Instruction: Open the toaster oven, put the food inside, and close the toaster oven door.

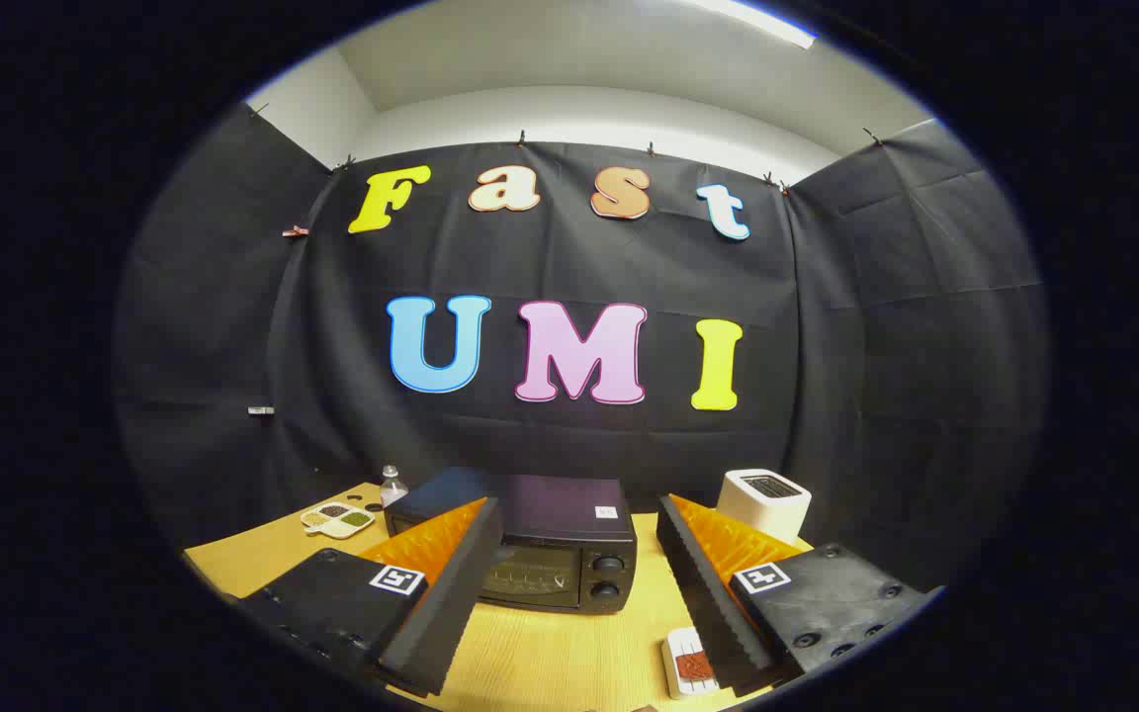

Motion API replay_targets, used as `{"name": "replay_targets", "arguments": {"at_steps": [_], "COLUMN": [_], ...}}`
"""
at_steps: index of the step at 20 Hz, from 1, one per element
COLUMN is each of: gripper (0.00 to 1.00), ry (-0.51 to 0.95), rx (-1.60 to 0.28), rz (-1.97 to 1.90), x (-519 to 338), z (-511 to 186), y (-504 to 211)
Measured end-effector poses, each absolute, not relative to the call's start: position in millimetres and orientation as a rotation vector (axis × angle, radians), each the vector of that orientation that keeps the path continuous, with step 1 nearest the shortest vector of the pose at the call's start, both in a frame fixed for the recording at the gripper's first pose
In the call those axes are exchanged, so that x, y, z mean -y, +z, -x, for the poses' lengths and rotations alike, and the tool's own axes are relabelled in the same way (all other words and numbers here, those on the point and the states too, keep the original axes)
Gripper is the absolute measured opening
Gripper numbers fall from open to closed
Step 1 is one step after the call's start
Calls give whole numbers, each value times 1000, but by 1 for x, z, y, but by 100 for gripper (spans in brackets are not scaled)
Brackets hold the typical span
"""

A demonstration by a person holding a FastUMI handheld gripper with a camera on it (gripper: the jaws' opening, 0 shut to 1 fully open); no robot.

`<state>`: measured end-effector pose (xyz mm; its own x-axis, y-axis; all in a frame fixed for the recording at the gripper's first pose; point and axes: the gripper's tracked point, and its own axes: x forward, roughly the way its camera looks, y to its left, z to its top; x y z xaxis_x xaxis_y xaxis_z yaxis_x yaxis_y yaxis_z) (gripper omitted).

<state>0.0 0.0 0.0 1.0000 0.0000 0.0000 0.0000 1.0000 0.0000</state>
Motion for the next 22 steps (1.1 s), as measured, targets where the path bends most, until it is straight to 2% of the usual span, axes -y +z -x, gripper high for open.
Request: {"name": "replay_targets", "arguments": {"at_steps": [14,22], "gripper": [97,98], "ry": [-124,-104], "rx": [-56,-75], "rz": [-66,-64], "x": [44,29], "z": [-3,-18], "y": [-10,-17]}}
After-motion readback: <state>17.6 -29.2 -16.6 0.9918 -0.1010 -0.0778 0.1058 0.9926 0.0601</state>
